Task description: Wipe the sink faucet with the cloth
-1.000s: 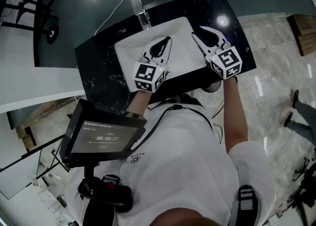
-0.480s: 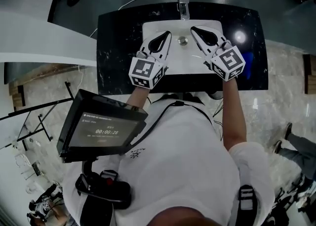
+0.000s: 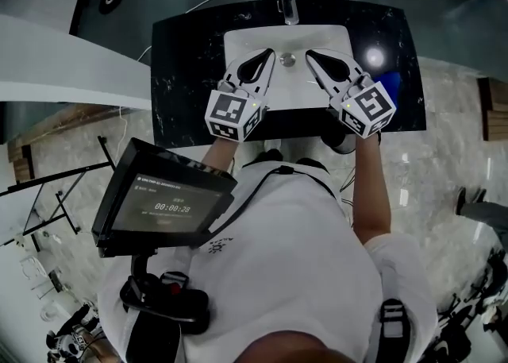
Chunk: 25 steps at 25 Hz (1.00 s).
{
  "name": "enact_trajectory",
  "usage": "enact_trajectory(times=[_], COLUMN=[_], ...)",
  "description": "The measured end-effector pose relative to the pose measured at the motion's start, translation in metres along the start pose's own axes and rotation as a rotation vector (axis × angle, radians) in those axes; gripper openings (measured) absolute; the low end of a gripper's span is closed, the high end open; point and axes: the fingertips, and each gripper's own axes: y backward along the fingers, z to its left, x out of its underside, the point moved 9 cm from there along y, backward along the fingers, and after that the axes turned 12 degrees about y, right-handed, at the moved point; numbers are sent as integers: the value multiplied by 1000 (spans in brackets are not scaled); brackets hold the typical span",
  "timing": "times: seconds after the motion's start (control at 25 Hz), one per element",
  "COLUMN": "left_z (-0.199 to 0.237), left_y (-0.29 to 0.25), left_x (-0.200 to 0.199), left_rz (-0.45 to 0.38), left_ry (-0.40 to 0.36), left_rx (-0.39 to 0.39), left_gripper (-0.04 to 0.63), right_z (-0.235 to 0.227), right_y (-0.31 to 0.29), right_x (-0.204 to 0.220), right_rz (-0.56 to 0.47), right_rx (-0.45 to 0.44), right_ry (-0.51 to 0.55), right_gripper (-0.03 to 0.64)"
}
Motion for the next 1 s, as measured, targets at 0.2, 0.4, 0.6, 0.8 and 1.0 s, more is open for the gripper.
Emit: enact_trajectory(times=[0.2,0.4,0.6,0.8,1.0], left_z=[-21,-19,-11,-16,-23], left_y=[3,-23,-48,-78,-53], left_x=[-2,-3,7,-10,-5], left_rz=[-12,-10,0,-10,30], left_ry=[-7,29,88,74,60], left_rx=[-35,-104,-91,6,-31], left_gripper=[2,2,2,2,2], right_z=[5,-21,-48,-72,-58], right_y=[18,18,18,43,51], right_x=[-9,-7,14,14,18], right_rz=[-25,-16,93,120,86], right_rx=[-39,-74,-32,80,58], right_ry=[26,2,-37,-45,-95], right_gripper=[5,5,5,5,5])
